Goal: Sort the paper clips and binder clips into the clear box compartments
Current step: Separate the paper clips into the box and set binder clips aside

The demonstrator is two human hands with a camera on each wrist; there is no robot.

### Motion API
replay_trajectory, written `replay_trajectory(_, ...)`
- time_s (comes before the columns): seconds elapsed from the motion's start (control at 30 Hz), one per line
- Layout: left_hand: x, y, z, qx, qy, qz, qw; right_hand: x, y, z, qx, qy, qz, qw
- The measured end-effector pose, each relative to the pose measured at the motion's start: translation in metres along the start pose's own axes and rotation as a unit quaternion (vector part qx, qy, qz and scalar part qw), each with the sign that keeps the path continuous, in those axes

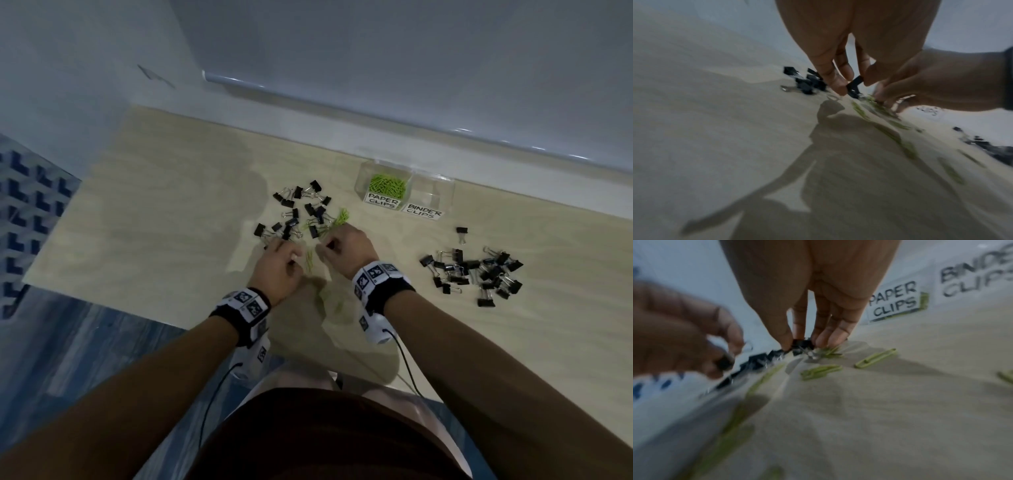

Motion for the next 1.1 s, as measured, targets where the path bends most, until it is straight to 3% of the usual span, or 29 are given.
replay_trajectory(0.1, -0.014, -0.015, 0.016, 0.025, 0.002, 0.084, 0.996, 0.022, -0.029, -0.008, 0.103, 0.061, 0.087, 0.989)
replay_trajectory(0.17, -0.008, -0.017, 0.029, 0.024, 0.033, 0.158, 0.987, 0.045, -0.048, -0.014, 0.133, 0.095, 0.056, 0.985)
replay_trajectory(0.33, 0.019, 0.006, 0.061, -0.043, 0.037, 0.209, 0.976, 0.076, -0.060, -0.018, 0.043, 0.115, -0.140, 0.983)
replay_trajectory(0.53, 0.020, 0.016, 0.077, -0.061, 0.014, 0.195, 0.979, 0.034, -0.044, 0.013, -0.019, 0.030, -0.159, 0.987)
replay_trajectory(0.7, 0.014, 0.008, 0.072, -0.059, 0.036, 0.089, 0.994, 0.027, -0.028, 0.031, -0.078, 0.026, -0.180, 0.980)
replay_trajectory(0.8, 0.009, -0.009, 0.067, -0.017, 0.046, 0.059, 0.997, 0.031, -0.026, 0.033, -0.087, 0.021, -0.171, 0.981)
replay_trajectory(0.93, -0.007, -0.034, 0.071, 0.057, -0.004, 0.141, 0.988, 0.031, -0.032, 0.027, -0.073, -0.002, -0.136, 0.988)
replay_trajectory(1.1, 0.006, -0.022, 0.081, 0.026, 0.008, 0.223, 0.974, 0.041, -0.049, 0.006, 0.017, -0.029, -0.131, 0.991)
Point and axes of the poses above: each hand's wrist, its own z-axis towards the middle knuckle, its own y-axis out of the palm, x = y × z, the point moved 7 cm from there along z, towards the middle knuckle, and after that the axes turned 3 degrees about -y, right-handed, at the moved point
